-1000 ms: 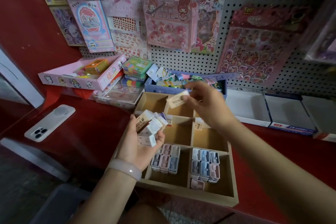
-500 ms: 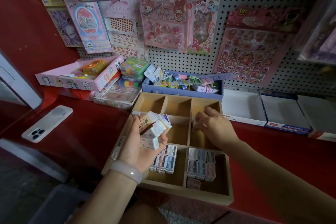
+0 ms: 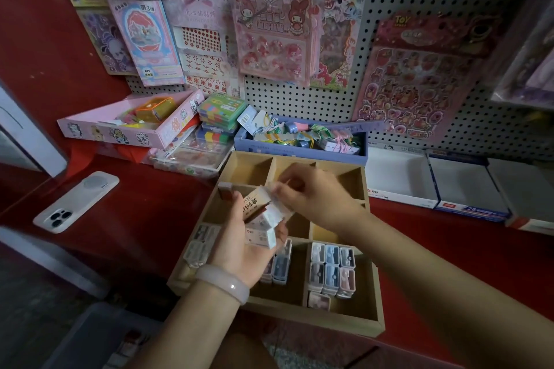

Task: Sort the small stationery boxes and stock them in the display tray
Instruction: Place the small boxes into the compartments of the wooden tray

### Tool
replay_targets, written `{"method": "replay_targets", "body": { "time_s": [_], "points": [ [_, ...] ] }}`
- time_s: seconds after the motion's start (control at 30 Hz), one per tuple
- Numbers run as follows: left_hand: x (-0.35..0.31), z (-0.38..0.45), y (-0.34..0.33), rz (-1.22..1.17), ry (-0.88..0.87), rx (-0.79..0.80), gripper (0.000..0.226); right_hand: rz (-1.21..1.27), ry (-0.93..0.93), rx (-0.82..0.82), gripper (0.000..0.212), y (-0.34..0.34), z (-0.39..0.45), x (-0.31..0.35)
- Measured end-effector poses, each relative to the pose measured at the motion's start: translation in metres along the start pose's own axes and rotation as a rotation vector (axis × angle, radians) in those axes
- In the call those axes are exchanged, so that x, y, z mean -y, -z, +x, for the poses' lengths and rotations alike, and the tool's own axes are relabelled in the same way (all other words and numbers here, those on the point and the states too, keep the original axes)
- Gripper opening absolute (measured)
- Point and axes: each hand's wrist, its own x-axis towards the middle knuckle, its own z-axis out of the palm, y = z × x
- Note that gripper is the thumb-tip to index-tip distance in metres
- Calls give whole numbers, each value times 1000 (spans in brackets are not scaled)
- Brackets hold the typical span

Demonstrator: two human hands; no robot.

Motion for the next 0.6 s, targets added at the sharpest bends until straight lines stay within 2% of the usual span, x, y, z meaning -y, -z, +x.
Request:
{"method": "replay_targets", "body": {
  "time_s": [0.07,0.2,0.3,0.37,0.5,0.6],
  "points": [
    [2,-2,-1,68,-24,11,41,-37,-21,73,32,-6,2,16],
    [0,-6,-1,114,-39,27,29,-111,-87,52,27,-11,7,27],
    [0,-8,1,93,-69,26,36,-70,-95,49,25,-11,8,28],
    [-1,-9,0,54,-63,12,44,37,-113,12,18,-10,6,28],
    [-6,-9,-2,-73,27,-44,38,544,-118,-8,6,13,4,25],
    [-10,-8,-1,-149,53,-73,37,525,-37,-165,2,41,8,5]
  ]
}}
